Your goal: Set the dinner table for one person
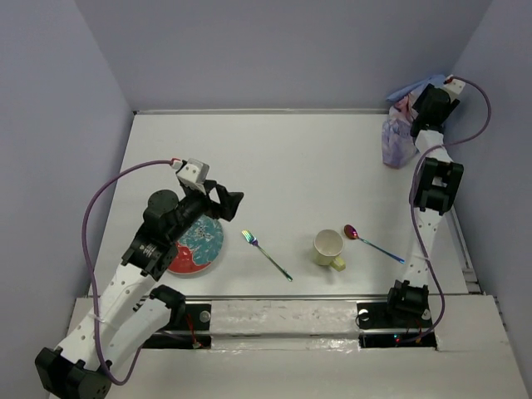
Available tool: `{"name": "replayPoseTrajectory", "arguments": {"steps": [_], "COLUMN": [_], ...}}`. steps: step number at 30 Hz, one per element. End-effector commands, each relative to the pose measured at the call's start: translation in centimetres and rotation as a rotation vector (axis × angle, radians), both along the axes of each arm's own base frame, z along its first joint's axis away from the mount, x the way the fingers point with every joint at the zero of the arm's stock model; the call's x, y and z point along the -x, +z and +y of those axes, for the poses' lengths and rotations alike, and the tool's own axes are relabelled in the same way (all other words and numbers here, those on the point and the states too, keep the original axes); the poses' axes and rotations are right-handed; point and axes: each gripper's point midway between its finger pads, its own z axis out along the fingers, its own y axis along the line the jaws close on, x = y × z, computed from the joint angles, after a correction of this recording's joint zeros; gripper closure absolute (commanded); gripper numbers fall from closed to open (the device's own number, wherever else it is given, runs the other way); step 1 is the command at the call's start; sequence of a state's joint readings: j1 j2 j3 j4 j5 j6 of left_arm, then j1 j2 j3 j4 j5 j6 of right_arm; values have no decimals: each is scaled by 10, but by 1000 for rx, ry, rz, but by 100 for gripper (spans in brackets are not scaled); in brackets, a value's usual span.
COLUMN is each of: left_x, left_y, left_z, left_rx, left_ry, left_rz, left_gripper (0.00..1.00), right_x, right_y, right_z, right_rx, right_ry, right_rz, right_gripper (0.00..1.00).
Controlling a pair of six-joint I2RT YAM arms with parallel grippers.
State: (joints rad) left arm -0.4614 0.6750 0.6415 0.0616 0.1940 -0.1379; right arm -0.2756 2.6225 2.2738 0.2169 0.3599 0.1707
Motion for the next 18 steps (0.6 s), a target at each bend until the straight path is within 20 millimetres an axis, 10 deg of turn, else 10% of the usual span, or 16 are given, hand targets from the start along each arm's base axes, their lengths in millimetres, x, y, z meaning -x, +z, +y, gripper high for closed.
{"name": "replayPoseTrajectory", "arguments": {"steps": [1, 3, 7, 11, 18], "left_x": [-4, -5, -8, -11, -12], "left_y": [21, 22, 20, 19, 29], "left_z": [0, 2, 1, 1, 6], "left_rx": [13, 14, 14, 18, 52], "left_ry": [-2, 5, 1, -3, 7], "left_rz": [-66, -69, -66, -54, -70], "left_gripper": [1, 1, 1, 1, 1], "right_x": [-7, -9, -13, -15, 17], "right_y": [30, 23, 23, 57, 196], "right_z": [-27, -33, -31, 3, 167], "right_rx": [49, 36, -38, -29, 128], "right_ry": [-50, -42, 23, 172, 587], "right_rz": [-91, -97, -146, -227, -419], "right_gripper": [27, 28, 100, 100, 100]}}
